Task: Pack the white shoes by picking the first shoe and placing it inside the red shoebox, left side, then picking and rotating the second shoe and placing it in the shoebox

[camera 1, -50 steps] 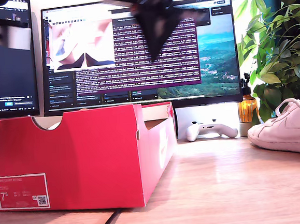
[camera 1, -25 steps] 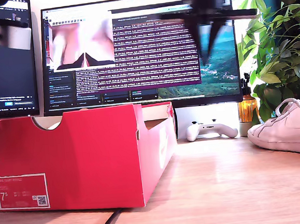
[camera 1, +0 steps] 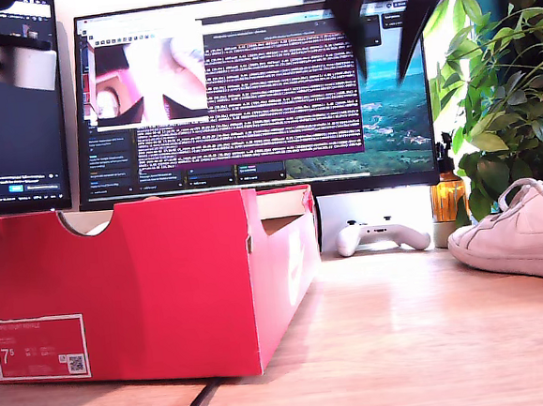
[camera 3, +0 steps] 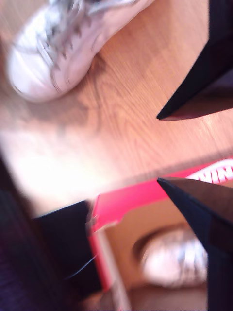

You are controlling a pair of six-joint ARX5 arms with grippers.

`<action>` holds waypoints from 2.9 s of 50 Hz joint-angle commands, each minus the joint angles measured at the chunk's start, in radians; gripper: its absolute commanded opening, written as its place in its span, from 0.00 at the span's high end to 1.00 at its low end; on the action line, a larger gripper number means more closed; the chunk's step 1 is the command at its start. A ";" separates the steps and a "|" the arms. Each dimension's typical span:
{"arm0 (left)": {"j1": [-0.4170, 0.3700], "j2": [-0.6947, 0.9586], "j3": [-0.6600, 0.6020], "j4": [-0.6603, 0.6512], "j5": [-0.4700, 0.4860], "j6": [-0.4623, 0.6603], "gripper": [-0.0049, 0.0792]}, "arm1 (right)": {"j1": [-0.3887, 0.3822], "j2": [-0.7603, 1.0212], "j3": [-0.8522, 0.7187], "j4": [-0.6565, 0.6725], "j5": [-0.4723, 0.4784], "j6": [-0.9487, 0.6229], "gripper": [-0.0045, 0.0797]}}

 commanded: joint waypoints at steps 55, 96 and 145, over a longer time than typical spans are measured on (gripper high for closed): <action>0.002 0.010 -0.010 0.004 0.002 0.000 0.96 | -0.327 -0.254 -0.743 -0.001 -0.048 0.371 0.44; 0.002 0.010 -0.010 0.006 0.001 0.000 0.96 | -0.415 -0.251 -0.906 0.239 -0.156 0.386 0.44; 0.002 0.010 -0.010 0.008 0.002 0.000 0.96 | -0.435 -0.233 -1.004 0.321 -0.101 0.440 0.86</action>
